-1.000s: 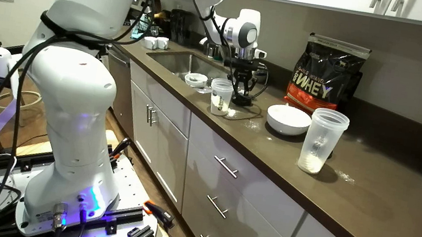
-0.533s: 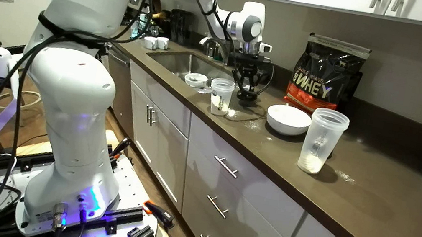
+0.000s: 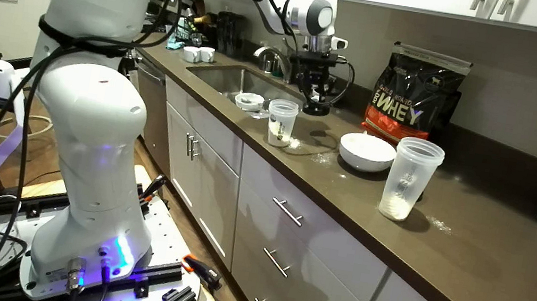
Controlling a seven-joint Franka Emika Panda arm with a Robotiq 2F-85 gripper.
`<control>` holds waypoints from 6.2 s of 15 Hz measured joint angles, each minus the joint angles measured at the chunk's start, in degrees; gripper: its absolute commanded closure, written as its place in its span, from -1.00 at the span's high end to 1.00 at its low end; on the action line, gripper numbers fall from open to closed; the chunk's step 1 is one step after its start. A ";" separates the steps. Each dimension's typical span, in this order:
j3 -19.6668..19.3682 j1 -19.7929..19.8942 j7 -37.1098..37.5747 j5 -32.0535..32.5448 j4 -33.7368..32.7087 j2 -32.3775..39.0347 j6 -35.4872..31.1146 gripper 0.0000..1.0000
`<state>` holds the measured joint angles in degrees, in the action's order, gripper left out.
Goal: Place the lid on the shorter shaker bottle
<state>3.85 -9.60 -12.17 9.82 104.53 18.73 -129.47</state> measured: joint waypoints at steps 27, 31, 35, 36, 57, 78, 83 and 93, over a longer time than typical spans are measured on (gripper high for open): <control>1.31 0.50 -8.58 -5.24 21.23 -26.25 3.31 -0.72; 0.50 0.50 -10.61 -6.83 22.31 -27.64 5.78 -0.72; -0.34 0.50 -12.74 -9.52 23.73 -28.17 6.47 -0.72; -0.49 0.50 -13.14 -10.06 24.15 -28.23 6.47 -0.72; -0.86 0.44 -14.22 -12.50 27.74 -29.29 5.85 -0.72; -0.84 0.42 -14.26 -12.41 29.27 -29.01 0.49 -0.72; -0.84 0.42 -14.26 -12.35 29.27 -29.03 0.50 -0.72; -0.97 0.43 -14.26 -12.28 29.26 -29.77 0.51 -0.72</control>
<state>2.89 -9.17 -26.43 -2.46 133.79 -11.04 -128.96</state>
